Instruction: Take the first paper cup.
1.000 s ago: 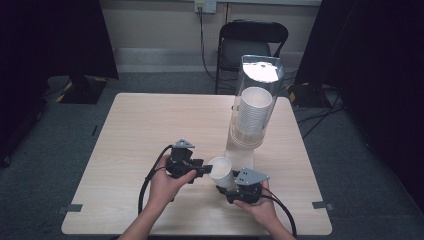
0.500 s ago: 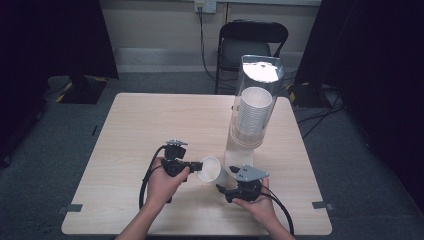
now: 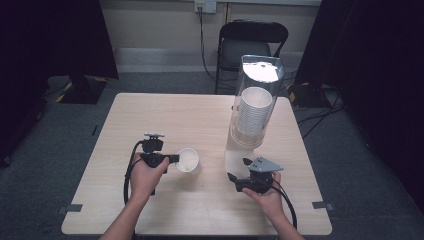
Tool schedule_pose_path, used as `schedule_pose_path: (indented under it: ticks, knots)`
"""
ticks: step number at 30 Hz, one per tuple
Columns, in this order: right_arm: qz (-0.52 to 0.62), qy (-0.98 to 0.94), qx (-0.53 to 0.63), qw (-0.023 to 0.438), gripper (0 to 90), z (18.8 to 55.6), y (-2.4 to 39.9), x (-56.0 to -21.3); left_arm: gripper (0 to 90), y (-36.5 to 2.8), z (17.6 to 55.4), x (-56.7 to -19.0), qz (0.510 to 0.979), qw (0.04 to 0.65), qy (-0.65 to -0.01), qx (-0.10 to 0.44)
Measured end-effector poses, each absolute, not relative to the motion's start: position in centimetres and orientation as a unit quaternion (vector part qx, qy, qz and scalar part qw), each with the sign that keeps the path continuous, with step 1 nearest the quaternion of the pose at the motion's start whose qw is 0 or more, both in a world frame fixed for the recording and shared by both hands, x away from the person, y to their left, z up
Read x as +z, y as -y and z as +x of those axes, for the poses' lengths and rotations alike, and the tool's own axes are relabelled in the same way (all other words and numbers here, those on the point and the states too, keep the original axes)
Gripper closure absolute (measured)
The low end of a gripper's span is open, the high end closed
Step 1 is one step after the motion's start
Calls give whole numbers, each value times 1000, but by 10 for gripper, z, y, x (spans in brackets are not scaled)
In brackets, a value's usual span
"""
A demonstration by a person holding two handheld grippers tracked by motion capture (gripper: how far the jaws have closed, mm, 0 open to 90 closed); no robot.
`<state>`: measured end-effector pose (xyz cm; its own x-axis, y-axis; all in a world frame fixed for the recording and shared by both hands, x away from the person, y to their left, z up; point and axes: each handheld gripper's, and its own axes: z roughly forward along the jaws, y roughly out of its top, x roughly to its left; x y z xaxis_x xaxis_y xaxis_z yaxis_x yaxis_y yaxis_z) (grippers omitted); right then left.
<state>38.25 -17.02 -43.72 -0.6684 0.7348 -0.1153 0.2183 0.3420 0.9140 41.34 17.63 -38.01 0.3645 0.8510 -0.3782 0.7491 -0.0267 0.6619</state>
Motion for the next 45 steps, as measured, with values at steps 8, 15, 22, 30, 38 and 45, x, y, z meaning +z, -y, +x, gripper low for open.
schedule_pose_path:
  ticks: [8,15,22,30,38,45]
  knots:
    - [319,-770,485,264,199,386,174,-437,741,-183,411,-382,707,428,-558,75]
    - [328,-767,481,270,199,387,181,-435,514,-189,400,-382,707,470,-519,92]
    - [350,-754,481,279,201,390,190,-433,403,-201,378,-392,721,488,-477,118]
    - [369,-743,486,276,198,399,201,-424,324,-202,354,-430,761,470,-429,128]
    - [363,-737,494,284,193,404,197,-414,292,-200,347,-454,789,442,-403,143]
    - [351,-724,517,292,199,405,192,-402,261,-195,345,-469,802,429,-387,153]
